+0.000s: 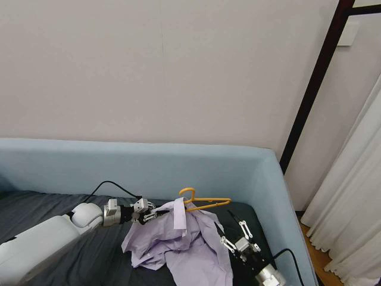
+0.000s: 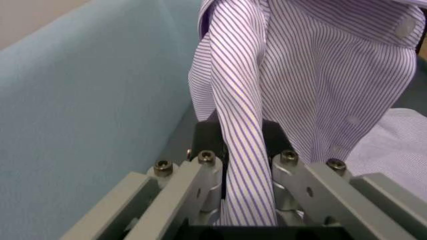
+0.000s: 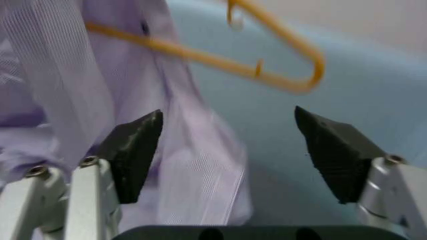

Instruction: Pick up the clothes from the sofa and hang them on the clothes hanger.

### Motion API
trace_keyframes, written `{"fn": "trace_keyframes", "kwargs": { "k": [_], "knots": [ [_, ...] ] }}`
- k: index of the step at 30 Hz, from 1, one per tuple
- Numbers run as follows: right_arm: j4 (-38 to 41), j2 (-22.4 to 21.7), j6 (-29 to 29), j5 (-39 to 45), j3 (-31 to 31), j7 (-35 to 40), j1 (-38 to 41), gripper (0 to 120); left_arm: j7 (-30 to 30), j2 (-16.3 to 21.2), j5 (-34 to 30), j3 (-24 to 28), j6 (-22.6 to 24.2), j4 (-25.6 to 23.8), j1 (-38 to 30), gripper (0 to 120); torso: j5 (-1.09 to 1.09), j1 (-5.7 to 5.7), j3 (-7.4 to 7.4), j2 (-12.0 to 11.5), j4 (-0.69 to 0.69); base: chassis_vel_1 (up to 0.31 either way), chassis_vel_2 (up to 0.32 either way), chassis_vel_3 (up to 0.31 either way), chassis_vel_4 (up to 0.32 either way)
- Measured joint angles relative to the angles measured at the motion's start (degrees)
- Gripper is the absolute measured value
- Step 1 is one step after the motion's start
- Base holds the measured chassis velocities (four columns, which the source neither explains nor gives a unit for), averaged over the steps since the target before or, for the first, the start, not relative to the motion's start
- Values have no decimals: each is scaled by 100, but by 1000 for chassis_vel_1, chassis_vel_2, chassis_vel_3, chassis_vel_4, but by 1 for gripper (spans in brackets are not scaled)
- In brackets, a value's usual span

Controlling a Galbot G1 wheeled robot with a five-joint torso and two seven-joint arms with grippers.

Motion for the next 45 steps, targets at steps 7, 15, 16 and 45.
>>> {"fn": "trace_keyframes", "kwargs": {
  "k": [7,15,16,45],
  "knots": [
    [-525,131,-649,2405,-162,-928,258,99,-5,59,66,-23,-105,-12,100,7,0,0,0,0,4,0,0,0,0],
    [-1243,376,-994,3124,-460,-1402,875,100,60,174,129,-179,-150,-113,301,7,0,0,1,0,3,0,0,0,0],
    [-1392,428,-1041,3158,-498,-1420,964,100,72,200,132,-203,-151,-143,331,7,-1,0,1,0,3,0,0,0,0],
    [-1927,646,-945,2796,-755,-1368,1281,3,87,323,131,-320,-151,-264,486,7,-1,0,1,0,2,0,0,0,0]
  ]
}}
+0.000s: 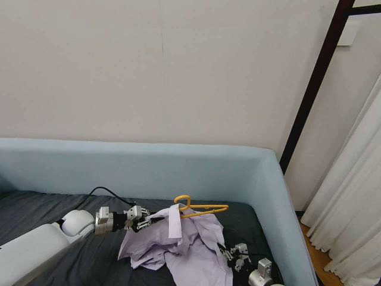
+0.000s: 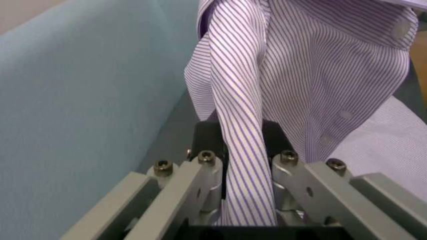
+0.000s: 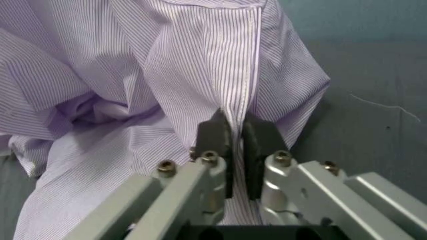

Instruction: Pick up the clothes from the sofa and hang them on the clothes hanger.

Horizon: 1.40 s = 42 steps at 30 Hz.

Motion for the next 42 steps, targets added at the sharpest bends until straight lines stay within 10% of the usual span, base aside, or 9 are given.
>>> {"fn": "trace_keyframes", "kwargs": {
  "k": [25,42],
  "knots": [
    [142,-242,98,-231,508,301,346,0,677,89,1127,-651,-773,-51,588,7,1,0,0,0,0,0,0,0,0],
    [2750,-1004,-68,-158,831,766,-354,0,186,-124,1602,-593,-506,390,205,7,1,0,0,0,0,0,0,0,0]
  ]
}}
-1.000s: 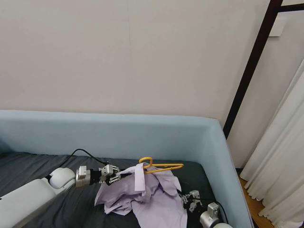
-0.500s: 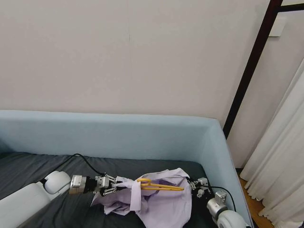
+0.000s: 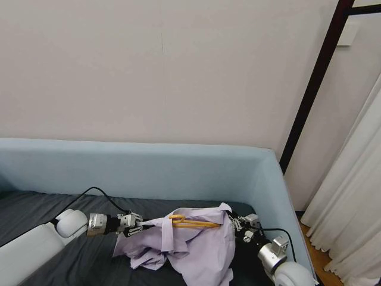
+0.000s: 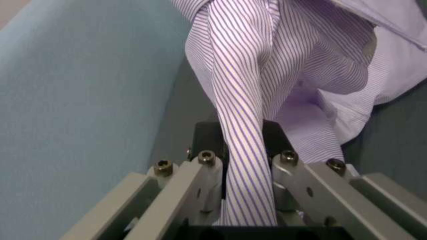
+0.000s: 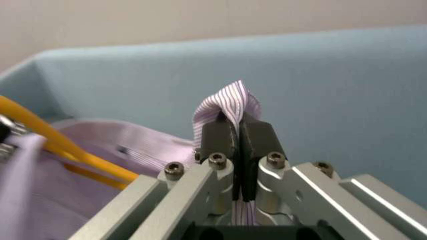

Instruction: Pick up the clothes from the sofa and hang them on the clothes hanger.

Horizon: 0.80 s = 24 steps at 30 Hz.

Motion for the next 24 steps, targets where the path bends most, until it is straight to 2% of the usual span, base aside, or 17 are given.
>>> {"fn": "trace_keyframes", "kwargs": {
  "k": [4,10,17,19,24],
  "knots": [
    [507,-161,-86,31,17,59,-57,0,-219,-39,-67,119,151,-61,-128,7,-1,0,0,0,1,0,0,0,0],
    [1131,-401,-202,69,28,148,-143,0,-606,-33,-607,453,518,-360,-507,7,0,0,0,0,0,0,0,0,0],
    [1308,-548,-330,12,-67,305,125,0,-599,-205,-1379,1126,766,-662,-1154,7,1,0,0,0,-1,0,0,0,0],
    [1342,-579,-330,-12,-66,310,170,0,-593,-236,-1490,1207,792,-666,-1232,7,0,0,1,0,0,0,0,0,0],
    [1763,-781,-331,-253,-71,304,180,0,-489,-465,-2255,1751,977,-548,-1813,7,0,0,0,0,0,0,0,0,0]
  ]
}}
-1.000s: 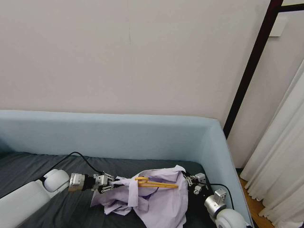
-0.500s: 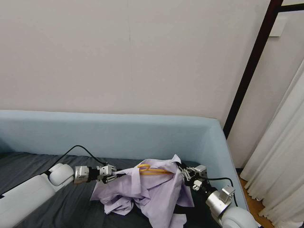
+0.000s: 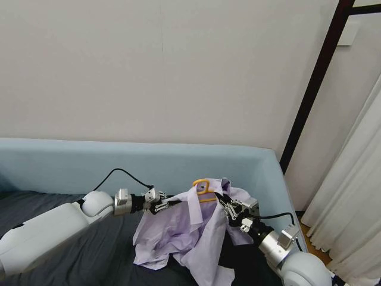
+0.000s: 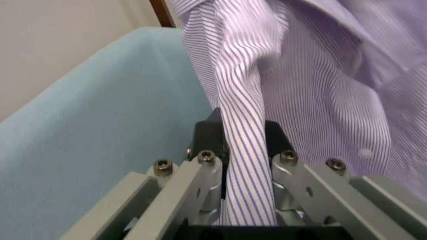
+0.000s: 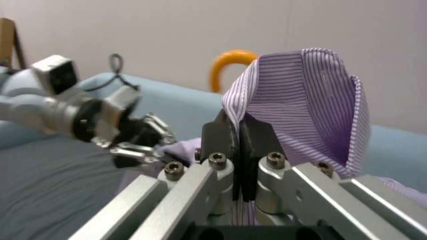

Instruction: Pick up the clothes from the sofa and hang them on the clothes hanger.

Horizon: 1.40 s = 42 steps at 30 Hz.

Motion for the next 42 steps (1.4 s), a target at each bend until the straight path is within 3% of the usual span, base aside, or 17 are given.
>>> {"fn": "trace_keyframes", "kwargs": {
  "k": [9,12,23,29,36,42],
  "knots": [
    [189,-206,287,-958,-13,-320,-511,0,500,-247,-952,469,289,250,-758,7,1,0,0,0,-1,0,0,0,0],
    [6,-224,482,-1343,18,-403,-686,0,1006,-274,-1340,597,458,418,-1173,7,1,0,0,0,0,0,0,0,0],
    [-294,-175,580,-1825,-6,-109,-540,0,1614,-31,-1660,734,588,367,-1688,7,0,0,0,0,1,0,0,0,0],
    [-97,-273,434,-1651,-21,40,-482,19,1478,96,-1652,701,475,261,-1595,7,-2,0,0,0,2,0,0,0,0],
    [83,-380,544,-2096,-19,-121,-1063,48,1147,67,-1627,525,376,320,-1543,7,-1,0,0,0,-1,0,0,0,0],
    [123,-401,629,-2250,89,-131,-1359,60,1123,63,-1627,486,339,348,-1594,7,-1,0,0,0,-1,0,0,0,0]
  ]
}}
